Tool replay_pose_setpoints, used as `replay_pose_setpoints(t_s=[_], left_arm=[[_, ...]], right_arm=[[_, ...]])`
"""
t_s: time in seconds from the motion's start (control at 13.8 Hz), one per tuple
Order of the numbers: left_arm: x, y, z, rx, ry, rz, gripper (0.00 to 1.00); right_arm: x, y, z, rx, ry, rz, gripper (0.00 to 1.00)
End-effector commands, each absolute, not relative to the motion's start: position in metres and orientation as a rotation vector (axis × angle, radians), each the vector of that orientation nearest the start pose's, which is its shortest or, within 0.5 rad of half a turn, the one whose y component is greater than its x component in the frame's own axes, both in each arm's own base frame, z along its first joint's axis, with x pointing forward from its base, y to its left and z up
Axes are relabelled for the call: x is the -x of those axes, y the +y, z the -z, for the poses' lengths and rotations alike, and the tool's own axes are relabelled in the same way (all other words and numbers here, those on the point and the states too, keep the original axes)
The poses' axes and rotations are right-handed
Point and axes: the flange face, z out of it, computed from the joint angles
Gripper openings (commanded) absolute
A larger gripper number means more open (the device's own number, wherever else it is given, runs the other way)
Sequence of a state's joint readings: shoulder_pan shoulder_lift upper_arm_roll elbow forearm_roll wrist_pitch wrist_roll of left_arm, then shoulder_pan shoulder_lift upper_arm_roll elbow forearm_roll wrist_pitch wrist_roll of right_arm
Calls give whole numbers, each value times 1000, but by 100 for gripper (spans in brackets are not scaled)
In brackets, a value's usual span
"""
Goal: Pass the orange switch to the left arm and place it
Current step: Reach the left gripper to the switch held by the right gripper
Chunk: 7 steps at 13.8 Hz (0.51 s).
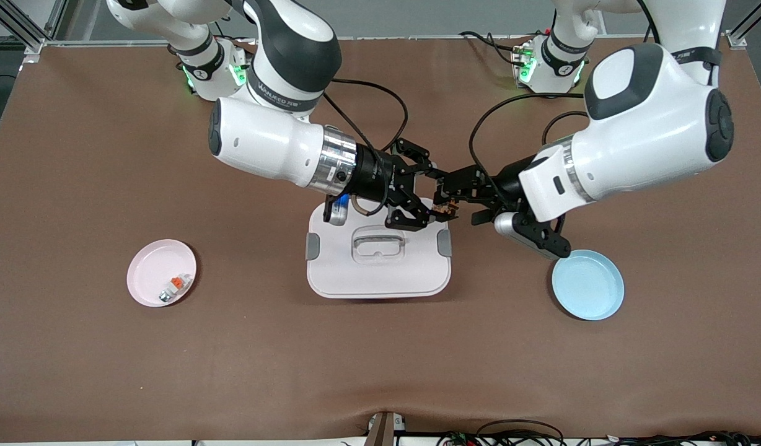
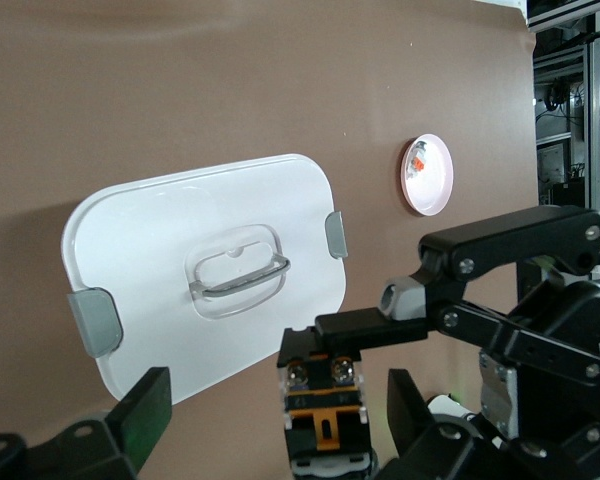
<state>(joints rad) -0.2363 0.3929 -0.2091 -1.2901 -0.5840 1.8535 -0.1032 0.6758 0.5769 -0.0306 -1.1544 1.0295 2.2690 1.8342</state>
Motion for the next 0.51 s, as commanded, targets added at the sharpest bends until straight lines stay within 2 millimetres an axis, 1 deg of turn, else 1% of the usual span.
replay_pose_setpoints(t_s=[0.0,0.07,0.14,0.29,0.36,0.43], left_arm=[[-617,-327,-557,-2437,-245,51,91],[-618,-328,-554,-2437,-244,58,82],[-620,-328,-549,-2439,-235,67,69],[-617,-336,-549,-2438,-225,65,30],[-618,-335,-552,-2436,-221,51,21],[-617,-334,-555,-2434,-217,48,20]], right_arm=[[-596,488,-543,1496,1638,-886,0],[-596,488,-543,1496,1638,-886,0],[-597,487,-543,1494,1639,-885,0],[-597,487,-543,1496,1637,-884,0],[-597,487,-543,1496,1637,-884,0],[-597,487,-542,1497,1637,-884,0]])
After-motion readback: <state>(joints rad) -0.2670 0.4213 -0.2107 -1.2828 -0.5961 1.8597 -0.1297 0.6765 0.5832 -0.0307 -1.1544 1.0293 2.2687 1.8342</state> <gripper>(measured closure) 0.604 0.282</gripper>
